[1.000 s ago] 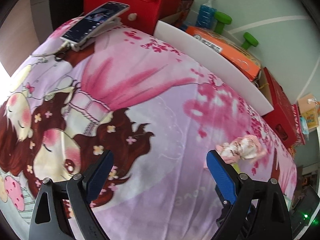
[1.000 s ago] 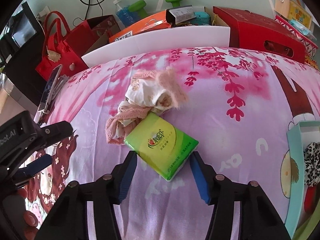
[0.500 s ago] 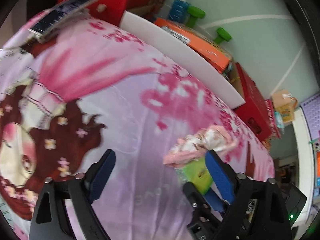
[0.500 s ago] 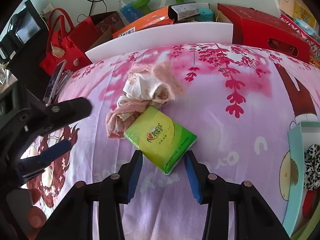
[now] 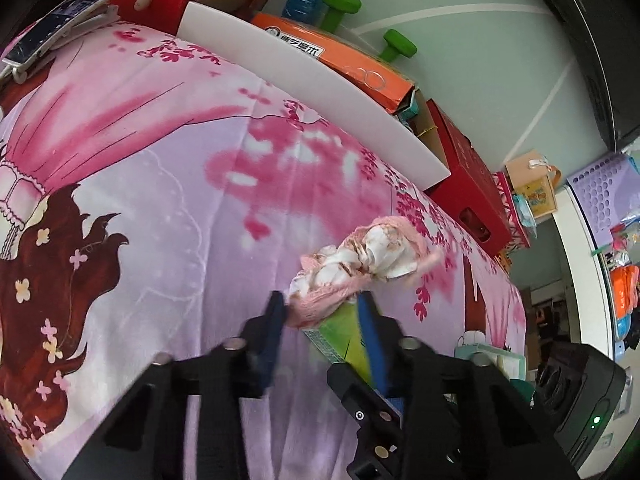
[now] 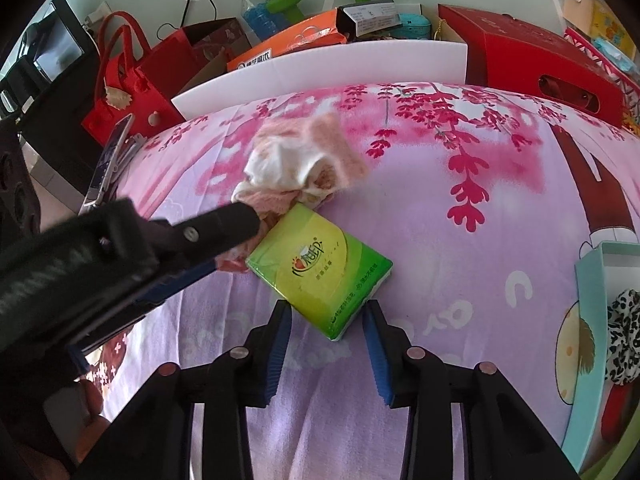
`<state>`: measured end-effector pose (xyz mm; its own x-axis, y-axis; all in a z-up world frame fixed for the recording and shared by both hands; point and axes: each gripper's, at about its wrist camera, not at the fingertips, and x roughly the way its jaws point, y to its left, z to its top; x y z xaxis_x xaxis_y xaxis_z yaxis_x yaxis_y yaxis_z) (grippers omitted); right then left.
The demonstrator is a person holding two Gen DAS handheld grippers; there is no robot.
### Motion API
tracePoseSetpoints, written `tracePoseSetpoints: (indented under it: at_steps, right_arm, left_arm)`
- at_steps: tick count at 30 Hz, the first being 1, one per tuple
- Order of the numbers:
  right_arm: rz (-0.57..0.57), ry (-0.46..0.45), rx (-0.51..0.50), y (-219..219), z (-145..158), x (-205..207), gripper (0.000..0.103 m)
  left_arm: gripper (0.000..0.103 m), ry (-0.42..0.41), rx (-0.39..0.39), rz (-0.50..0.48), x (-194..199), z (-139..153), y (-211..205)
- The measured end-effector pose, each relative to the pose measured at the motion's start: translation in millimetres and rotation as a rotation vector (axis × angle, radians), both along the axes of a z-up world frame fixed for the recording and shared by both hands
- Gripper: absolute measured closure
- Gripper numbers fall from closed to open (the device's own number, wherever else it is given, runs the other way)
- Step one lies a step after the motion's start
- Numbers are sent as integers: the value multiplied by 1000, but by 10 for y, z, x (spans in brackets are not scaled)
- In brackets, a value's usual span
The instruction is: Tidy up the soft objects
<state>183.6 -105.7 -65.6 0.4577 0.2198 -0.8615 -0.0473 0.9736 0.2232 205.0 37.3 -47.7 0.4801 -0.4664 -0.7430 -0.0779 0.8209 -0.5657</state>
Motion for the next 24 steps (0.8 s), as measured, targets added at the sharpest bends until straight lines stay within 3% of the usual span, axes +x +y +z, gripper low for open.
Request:
tracePoseSetpoints:
  at_steps: [2,5,16,24]
  right_arm:
    - [-1,2,0,1,-4,6,63]
    - [-2,2,3,1,-8,5,63]
    - [-7,5,1,-3,-11,-4,64]
    - [-5,9,-8,-1,-7,-4,65]
  left_arm:
    - [89,-2,3,-1,-1,-3,1]
    - [96,-2,16,8,-8,-9,17]
    - [98,66,56,147,-126,47,351]
    - [98,106,116,194,-324,102,474]
